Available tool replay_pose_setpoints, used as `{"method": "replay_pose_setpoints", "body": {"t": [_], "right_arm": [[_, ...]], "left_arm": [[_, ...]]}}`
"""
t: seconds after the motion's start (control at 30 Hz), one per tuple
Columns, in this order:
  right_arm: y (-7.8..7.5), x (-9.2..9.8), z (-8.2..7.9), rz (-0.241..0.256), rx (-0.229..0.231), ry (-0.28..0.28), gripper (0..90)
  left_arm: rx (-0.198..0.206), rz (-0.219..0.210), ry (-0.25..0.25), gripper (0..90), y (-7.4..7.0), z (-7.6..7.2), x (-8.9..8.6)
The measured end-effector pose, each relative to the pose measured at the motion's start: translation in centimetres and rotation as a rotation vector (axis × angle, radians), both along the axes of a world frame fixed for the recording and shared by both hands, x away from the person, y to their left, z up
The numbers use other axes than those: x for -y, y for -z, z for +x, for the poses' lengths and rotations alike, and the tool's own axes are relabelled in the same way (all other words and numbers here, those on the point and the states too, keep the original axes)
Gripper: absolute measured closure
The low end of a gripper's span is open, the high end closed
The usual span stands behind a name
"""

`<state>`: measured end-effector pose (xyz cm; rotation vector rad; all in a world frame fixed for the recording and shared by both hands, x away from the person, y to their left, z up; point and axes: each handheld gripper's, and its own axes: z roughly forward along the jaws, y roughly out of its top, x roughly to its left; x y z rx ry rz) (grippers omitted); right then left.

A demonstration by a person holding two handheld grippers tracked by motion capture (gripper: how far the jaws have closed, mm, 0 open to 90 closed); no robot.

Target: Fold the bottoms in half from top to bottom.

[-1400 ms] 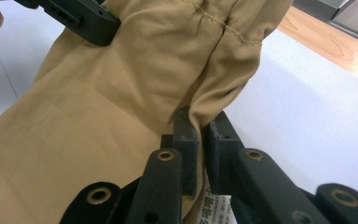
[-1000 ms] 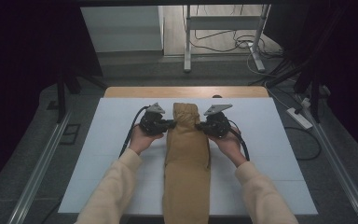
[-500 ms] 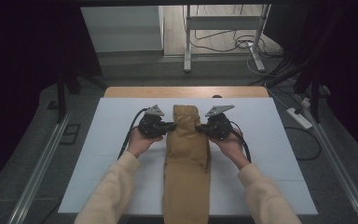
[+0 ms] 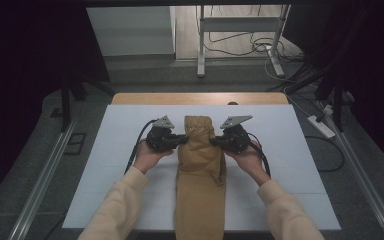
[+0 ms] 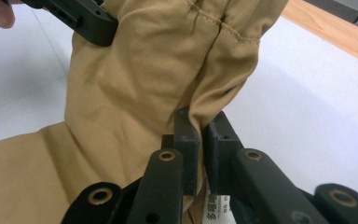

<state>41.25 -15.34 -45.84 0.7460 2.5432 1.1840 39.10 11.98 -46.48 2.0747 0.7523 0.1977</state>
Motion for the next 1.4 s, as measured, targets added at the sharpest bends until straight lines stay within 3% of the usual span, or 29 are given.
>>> {"method": "replay_pose_setpoints", "body": {"t": [0.43, 1.4], "right_arm": [[-0.4, 0.5, -1.5, 0.014, 0.009, -0.025, 84.1], [-0.2, 1.1, -4.0, 0.045, 0.009, -0.043, 84.1]], "left_arm": [[0.014, -0.018, 0.019, 84.8, 0.0, -1.5, 0.0], [-0.010, -0.030, 0.043, 84.7, 0.3, -3.6, -0.2]]}}
